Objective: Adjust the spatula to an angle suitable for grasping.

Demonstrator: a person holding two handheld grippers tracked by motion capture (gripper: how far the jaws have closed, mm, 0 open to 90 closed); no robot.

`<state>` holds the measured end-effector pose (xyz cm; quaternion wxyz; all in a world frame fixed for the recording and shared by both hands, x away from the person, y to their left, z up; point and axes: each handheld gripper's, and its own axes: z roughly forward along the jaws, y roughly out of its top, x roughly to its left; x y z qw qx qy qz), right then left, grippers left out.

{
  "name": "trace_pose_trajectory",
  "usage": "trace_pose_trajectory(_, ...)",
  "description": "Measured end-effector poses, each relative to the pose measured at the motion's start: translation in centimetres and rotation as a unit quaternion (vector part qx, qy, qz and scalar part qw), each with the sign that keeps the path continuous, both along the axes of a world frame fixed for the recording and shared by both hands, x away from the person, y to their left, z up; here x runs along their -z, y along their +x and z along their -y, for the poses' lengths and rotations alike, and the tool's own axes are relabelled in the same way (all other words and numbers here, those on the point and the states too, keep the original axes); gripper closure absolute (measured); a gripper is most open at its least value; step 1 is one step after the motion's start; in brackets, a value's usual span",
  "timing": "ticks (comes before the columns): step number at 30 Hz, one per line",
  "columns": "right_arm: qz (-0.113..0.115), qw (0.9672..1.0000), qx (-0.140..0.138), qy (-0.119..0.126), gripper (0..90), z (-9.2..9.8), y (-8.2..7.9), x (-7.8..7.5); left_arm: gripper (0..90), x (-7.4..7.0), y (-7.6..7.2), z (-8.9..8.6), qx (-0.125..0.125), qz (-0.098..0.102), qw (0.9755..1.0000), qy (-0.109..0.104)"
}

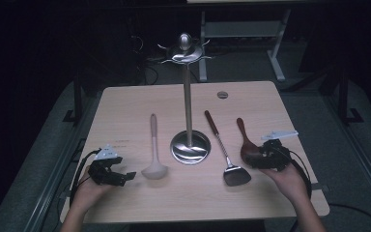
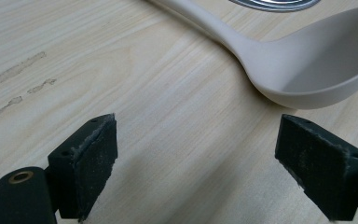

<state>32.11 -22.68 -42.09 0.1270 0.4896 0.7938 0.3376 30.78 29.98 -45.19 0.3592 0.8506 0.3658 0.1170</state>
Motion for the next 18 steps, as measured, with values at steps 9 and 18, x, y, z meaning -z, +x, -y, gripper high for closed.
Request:
trace_pose_trajectory(9,-0.015,0.9995,-0.006,-0.026,35.6,-2.8,3.3,-0.6,13.0,-0.1,0.1,0.1,0.005,0.006,0.9999,-0.008)
trace_pose_trajectory(18,-0.042,0.9981,-0.016,-0.043,39.8,-5.1,6.4,-1.4,13.2,-0.2,0.0,0.4,0.007,0.003,0.9999,-0.016)
